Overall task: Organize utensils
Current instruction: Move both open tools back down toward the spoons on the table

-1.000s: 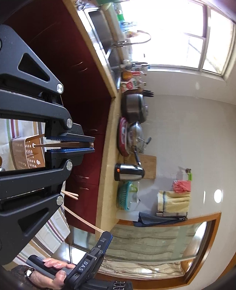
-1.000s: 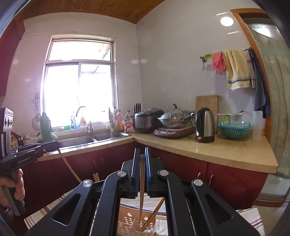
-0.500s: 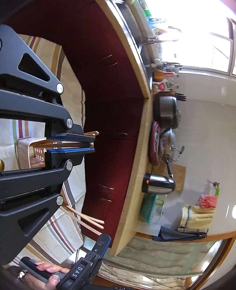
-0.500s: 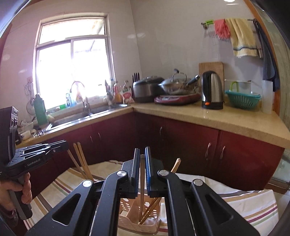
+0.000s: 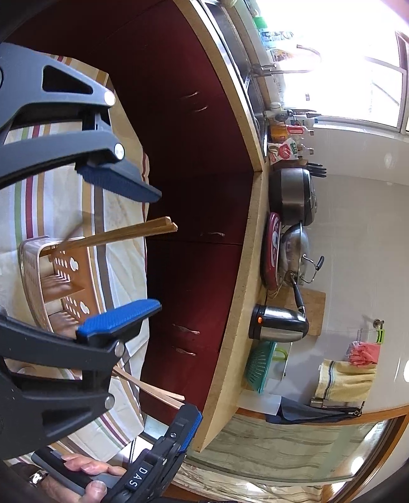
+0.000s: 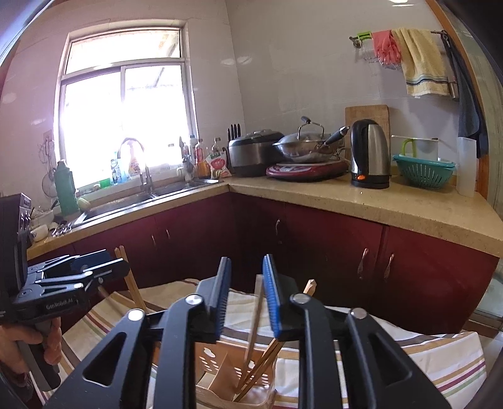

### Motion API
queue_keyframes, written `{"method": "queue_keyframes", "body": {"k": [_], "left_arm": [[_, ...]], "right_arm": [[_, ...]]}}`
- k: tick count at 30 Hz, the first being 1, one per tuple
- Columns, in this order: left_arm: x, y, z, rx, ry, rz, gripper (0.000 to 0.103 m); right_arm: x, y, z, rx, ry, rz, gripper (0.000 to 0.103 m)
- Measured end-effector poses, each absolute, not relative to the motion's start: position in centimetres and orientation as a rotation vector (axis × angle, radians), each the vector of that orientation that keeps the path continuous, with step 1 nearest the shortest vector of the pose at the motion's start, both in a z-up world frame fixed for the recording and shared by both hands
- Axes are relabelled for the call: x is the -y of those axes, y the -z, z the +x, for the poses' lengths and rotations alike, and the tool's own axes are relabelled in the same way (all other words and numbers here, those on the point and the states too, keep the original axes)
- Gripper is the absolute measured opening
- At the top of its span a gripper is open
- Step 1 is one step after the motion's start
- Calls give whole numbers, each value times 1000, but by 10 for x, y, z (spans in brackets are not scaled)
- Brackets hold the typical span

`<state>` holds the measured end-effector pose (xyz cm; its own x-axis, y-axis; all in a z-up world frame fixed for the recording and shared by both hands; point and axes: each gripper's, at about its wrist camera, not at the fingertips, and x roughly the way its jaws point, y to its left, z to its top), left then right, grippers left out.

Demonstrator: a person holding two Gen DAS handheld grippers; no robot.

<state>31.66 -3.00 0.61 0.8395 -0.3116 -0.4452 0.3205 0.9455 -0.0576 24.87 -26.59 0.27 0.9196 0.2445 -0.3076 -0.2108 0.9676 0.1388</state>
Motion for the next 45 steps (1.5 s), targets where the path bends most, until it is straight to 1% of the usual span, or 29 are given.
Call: {"method": "queue_keyframes", "body": {"k": [3,8,10,14,16,21,26,31,36,39,43,45], "left_arm": [[32,-9,313,-457,335,33,70],[32,-16,300,-432,328,42,75],[30,-18,292,-426,319,35,78],[23,-16,264,-401,286,36,80],[19,-10,247,-400,263,34,83],[9,19,216,-453,236,4,85],[3,64,193,-540,199,-11,85],[-2,106,185,-639,170,-35,85],[-6,138,186,-718,145,-39,85],[-6,146,187,-738,140,-34,85],[-4,152,191,-757,142,-35,85],[-2,154,193,-764,145,-34,85]], "right_arm": [[269,-8,241,-311,-233,117,32],[276,-16,227,-286,-223,127,39],[279,-17,215,-277,-210,125,43],[281,-9,194,-281,-174,109,45],[281,4,182,-312,-148,92,45],[281,50,161,-412,-100,85,45],[280,105,152,-542,-61,89,45],[278,143,151,-634,-44,79,45],[278,169,162,-724,-37,81,45],[278,177,169,-765,-32,75,45],[274,187,176,-813,-27,63,51],[272,192,179,-837,-22,50,51]]}}
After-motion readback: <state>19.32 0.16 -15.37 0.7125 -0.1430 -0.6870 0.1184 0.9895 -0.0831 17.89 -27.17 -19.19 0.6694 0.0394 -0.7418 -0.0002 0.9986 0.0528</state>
